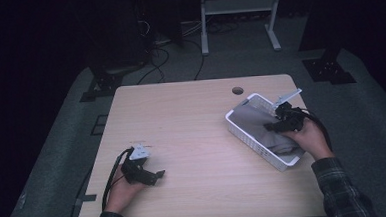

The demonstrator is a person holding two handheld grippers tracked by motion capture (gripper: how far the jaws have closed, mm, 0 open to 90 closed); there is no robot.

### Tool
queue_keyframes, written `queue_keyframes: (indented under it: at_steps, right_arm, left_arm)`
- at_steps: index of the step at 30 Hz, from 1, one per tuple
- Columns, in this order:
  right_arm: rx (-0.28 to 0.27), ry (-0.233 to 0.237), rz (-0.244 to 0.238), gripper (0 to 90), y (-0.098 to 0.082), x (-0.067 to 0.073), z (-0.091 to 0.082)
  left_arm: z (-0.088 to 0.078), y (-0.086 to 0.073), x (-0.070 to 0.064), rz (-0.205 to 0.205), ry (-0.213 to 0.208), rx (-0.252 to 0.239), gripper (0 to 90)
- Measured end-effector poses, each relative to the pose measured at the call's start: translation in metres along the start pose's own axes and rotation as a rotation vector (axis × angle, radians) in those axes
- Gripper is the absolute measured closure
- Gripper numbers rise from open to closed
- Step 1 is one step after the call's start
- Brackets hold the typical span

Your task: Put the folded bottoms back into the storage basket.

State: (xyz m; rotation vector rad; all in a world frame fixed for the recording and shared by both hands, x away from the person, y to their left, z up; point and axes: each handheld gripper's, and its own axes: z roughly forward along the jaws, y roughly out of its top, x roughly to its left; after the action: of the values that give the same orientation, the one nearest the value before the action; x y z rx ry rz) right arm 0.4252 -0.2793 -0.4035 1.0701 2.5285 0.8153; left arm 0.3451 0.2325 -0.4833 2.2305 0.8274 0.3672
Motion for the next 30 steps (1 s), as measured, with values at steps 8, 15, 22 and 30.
queue_keyframes:
  at_steps: [8,15,22,30]
  right_arm:
    - [0.044,0.019,-0.002,57.4,0.0,0.001,0.009]
    - [0.06,0.012,-0.002,43.9,-0.001,0.002,0.012]
    - [-0.006,-0.004,0.018,41.6,0.0,-0.005,-0.011]
    - [-0.039,-0.118,0.075,68.0,-0.01,-0.028,-0.04]
  left_arm:
    - [0.0,0.0,0.0,0.0,0.0,0.0,0.0]
    - [0.0,0.0,0.0,0.0,0.0,0.0,0.0]
    - [0.0,0.0,0.0,-0.001,0.001,-0.003,0.0]
    - [0.0,0.0,0.0,-0.001,0.001,-0.004,0.0]
